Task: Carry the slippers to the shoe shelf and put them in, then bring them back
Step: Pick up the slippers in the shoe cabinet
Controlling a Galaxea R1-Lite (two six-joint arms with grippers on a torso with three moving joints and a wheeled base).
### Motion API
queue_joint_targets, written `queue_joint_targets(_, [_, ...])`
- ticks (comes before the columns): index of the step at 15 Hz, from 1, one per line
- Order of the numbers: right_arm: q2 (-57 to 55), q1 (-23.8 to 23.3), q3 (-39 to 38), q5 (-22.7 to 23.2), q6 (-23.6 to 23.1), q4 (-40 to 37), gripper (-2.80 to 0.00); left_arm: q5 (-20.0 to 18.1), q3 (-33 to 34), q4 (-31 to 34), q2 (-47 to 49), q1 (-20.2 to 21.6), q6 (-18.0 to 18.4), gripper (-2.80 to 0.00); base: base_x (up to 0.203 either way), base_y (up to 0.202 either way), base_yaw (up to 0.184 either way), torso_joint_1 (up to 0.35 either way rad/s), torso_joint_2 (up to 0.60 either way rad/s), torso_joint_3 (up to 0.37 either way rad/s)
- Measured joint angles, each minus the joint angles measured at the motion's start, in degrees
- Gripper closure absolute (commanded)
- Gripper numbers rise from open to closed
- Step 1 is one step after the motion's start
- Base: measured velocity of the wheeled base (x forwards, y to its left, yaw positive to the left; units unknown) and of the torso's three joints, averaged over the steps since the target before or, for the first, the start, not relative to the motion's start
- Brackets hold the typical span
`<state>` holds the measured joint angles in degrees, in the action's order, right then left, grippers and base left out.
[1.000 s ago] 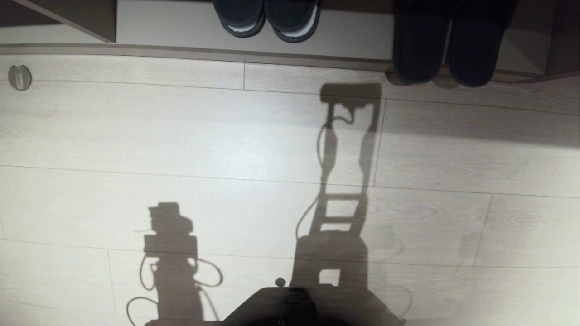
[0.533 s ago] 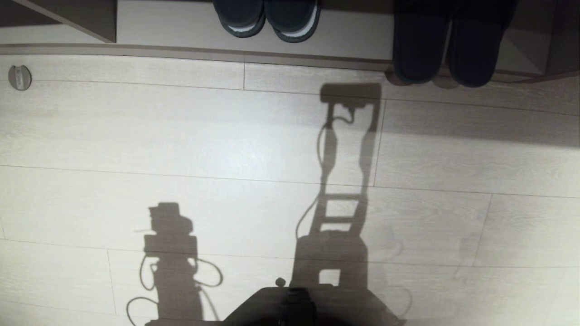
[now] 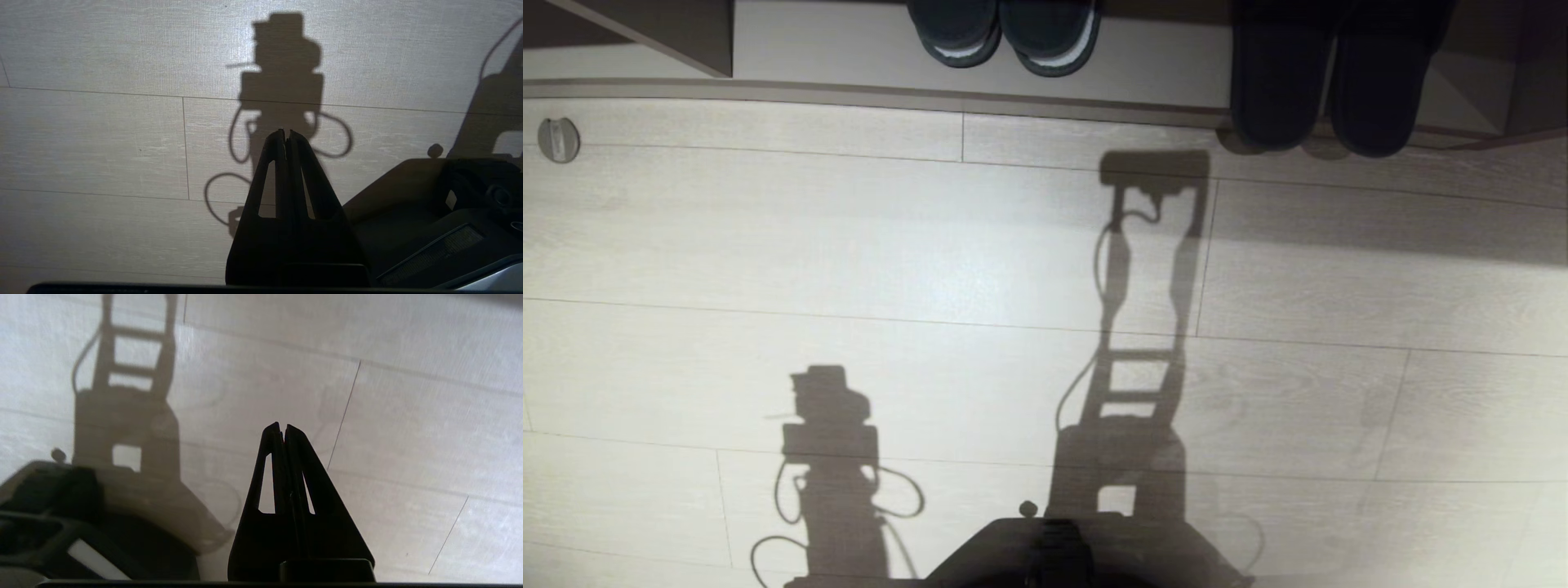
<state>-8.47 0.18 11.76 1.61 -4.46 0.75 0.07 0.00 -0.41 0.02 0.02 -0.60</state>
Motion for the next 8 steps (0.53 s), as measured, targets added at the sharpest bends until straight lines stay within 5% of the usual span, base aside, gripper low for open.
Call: queue_joint_targets(8, [-44.31,1.82,23.74,4.98,-0.39,22.81,0.0,0.0,0.0,0.0,0.0,0.05,0.01,0.0,0.0,0.0,0.0,0.0,0.0,0.0])
